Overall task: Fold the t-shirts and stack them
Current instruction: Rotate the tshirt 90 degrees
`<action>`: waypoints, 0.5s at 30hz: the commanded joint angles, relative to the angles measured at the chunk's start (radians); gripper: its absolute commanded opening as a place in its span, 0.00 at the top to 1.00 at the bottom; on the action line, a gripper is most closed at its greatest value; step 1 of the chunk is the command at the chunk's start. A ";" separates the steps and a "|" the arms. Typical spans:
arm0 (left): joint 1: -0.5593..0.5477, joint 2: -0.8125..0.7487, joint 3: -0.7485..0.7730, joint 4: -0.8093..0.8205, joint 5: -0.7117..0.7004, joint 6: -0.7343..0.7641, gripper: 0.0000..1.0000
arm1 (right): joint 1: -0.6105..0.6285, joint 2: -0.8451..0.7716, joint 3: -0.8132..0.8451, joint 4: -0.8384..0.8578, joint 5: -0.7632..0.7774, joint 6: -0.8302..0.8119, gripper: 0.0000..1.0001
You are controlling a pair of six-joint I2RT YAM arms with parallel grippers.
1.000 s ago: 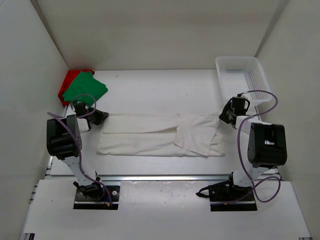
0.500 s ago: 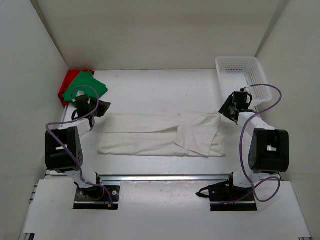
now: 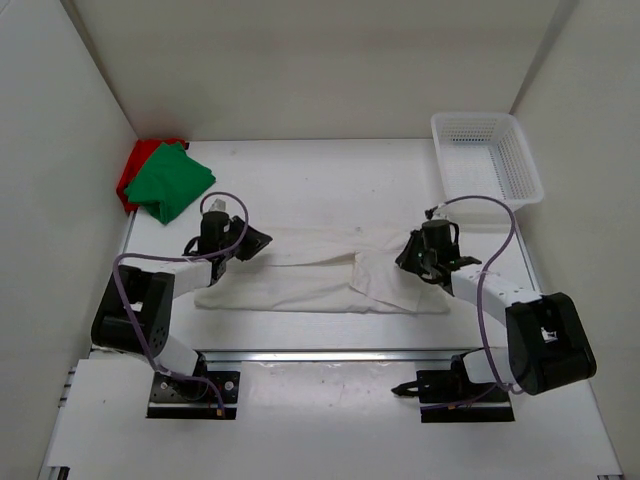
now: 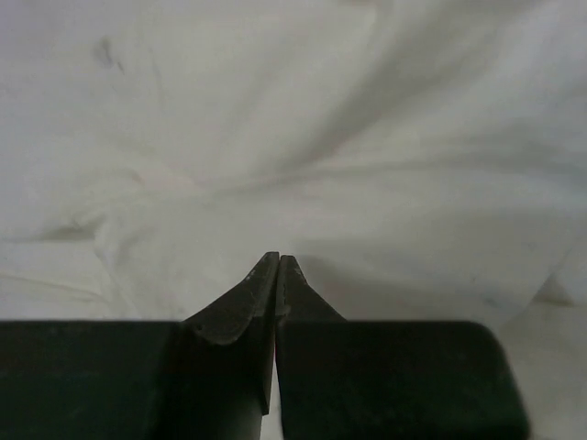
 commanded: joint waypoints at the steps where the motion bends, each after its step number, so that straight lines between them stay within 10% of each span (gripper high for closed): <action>1: 0.046 -0.007 -0.073 0.035 0.025 -0.032 0.69 | 0.012 -0.020 -0.095 0.052 -0.030 0.057 1.00; 10: 0.245 -0.032 -0.194 0.095 0.079 -0.070 0.69 | -0.074 -0.070 -0.111 -0.005 -0.082 0.030 0.98; 15: 0.149 -0.140 -0.059 0.017 0.019 -0.003 0.67 | -0.032 -0.107 -0.035 -0.057 -0.066 0.016 0.88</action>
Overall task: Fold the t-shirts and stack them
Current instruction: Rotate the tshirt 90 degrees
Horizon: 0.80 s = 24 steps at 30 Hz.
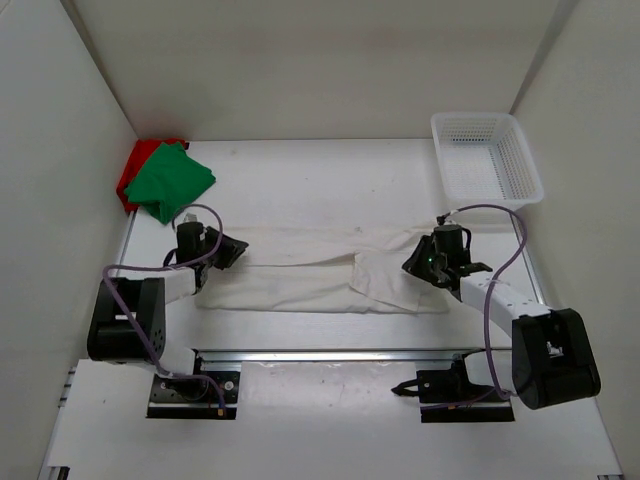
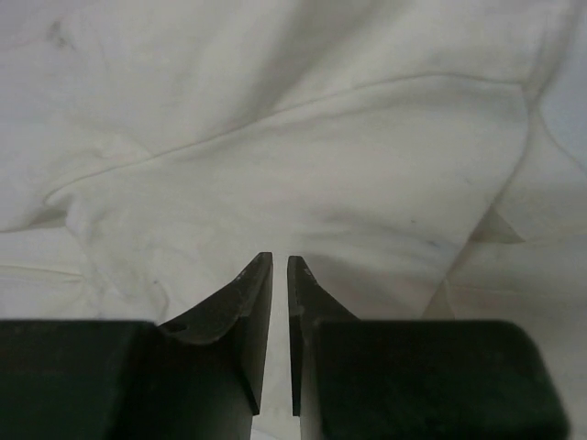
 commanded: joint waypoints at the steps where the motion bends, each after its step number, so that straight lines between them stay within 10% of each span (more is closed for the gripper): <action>1: -0.089 -0.114 0.103 -0.007 -0.043 0.058 0.66 | 0.029 -0.019 0.063 0.018 -0.007 -0.007 0.89; 8: -0.221 -0.147 0.221 -0.076 -0.002 0.144 0.64 | 0.117 0.257 0.118 0.146 -0.038 0.048 0.95; 13: -0.264 -0.163 0.221 -0.079 0.056 0.140 0.64 | 0.088 0.596 0.446 0.112 -0.079 -0.002 0.97; 17: -0.273 -0.183 0.239 -0.136 0.064 0.183 0.63 | 0.078 1.092 1.330 -0.276 -0.176 -0.088 0.94; 20: -0.235 -0.225 0.227 -0.189 0.061 0.203 0.63 | 0.109 1.466 2.300 -0.664 -0.159 -0.170 0.82; 24: -0.202 -0.263 0.221 -0.236 0.024 0.243 0.59 | 0.109 0.966 1.561 -0.327 -0.202 -0.190 0.64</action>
